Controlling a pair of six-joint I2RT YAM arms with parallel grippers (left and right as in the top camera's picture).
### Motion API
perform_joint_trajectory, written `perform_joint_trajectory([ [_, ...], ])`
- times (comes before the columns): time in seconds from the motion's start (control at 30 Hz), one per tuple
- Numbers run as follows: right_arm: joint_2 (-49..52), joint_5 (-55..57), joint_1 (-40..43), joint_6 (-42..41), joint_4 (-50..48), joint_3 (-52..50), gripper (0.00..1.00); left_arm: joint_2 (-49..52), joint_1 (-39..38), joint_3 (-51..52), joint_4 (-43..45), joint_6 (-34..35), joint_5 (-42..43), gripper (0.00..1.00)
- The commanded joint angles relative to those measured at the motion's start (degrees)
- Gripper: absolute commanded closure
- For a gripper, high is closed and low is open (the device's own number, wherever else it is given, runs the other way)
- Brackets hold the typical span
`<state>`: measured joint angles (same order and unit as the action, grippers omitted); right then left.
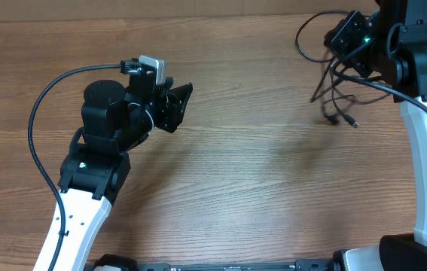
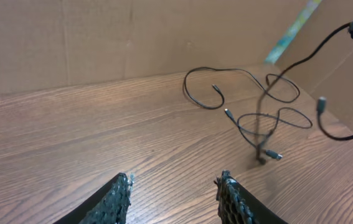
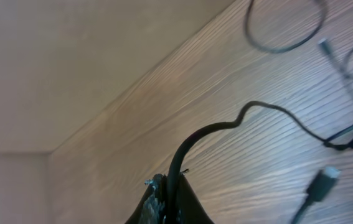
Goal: Untangle cables
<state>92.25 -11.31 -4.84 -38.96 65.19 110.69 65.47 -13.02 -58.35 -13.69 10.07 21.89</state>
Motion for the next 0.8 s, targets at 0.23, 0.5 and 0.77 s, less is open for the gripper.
perform_joint_trajectory([
  [0.23,-0.9,-24.48,0.35,1.79,-3.3,1.18,0.96,-0.87,0.28,-1.07,-1.68,-1.09,1.05,0.5],
  [0.5,-0.9,-38.97,-3.26,3.5,-10.23,1.18,0.96,-0.76,0.24,-1.07,-3.19,-1.73,1.36,0.45],
  [0.77,-0.9,-53.7,-7.89,2.8,-25.62,1.18,0.96,0.15,0.24,-1.07,-5.9,-7.37,5.84,0.39],
])
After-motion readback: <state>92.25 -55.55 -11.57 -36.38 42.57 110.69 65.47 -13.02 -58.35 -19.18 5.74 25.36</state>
